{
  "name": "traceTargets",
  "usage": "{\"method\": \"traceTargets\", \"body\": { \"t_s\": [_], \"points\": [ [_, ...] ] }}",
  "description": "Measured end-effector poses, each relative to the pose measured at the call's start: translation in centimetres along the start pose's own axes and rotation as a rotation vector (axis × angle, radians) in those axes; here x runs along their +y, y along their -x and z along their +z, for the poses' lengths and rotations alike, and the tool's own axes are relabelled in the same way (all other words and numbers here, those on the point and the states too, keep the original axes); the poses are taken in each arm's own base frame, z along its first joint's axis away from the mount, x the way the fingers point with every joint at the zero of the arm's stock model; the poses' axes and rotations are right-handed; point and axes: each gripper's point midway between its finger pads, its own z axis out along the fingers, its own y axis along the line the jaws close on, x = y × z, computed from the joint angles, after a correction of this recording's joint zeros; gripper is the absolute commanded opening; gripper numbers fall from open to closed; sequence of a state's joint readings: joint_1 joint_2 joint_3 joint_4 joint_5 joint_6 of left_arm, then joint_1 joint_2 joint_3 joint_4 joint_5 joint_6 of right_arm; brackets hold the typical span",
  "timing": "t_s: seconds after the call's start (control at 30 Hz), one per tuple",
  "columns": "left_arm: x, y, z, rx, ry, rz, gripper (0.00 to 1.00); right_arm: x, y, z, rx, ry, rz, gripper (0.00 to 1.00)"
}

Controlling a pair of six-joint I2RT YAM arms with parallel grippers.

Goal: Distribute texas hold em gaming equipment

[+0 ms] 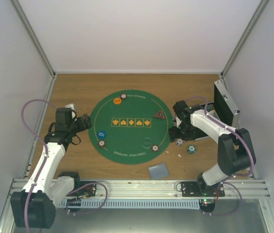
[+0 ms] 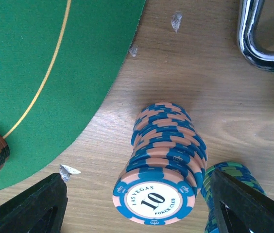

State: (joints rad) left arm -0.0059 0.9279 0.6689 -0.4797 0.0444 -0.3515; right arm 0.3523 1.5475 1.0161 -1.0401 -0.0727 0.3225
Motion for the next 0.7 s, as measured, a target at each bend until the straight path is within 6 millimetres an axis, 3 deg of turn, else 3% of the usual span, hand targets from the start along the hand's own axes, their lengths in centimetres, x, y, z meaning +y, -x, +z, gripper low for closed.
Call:
{"method": "traceTargets", "body": {
  "t_s": [0.7],
  "points": [
    [0.0, -0.2, 0.2, 0.01, 0.0, 0.0, 0.93, -0.9, -0.3, 1.2, 0.05, -0.055, 0.018, 0.68]
  ]
}}
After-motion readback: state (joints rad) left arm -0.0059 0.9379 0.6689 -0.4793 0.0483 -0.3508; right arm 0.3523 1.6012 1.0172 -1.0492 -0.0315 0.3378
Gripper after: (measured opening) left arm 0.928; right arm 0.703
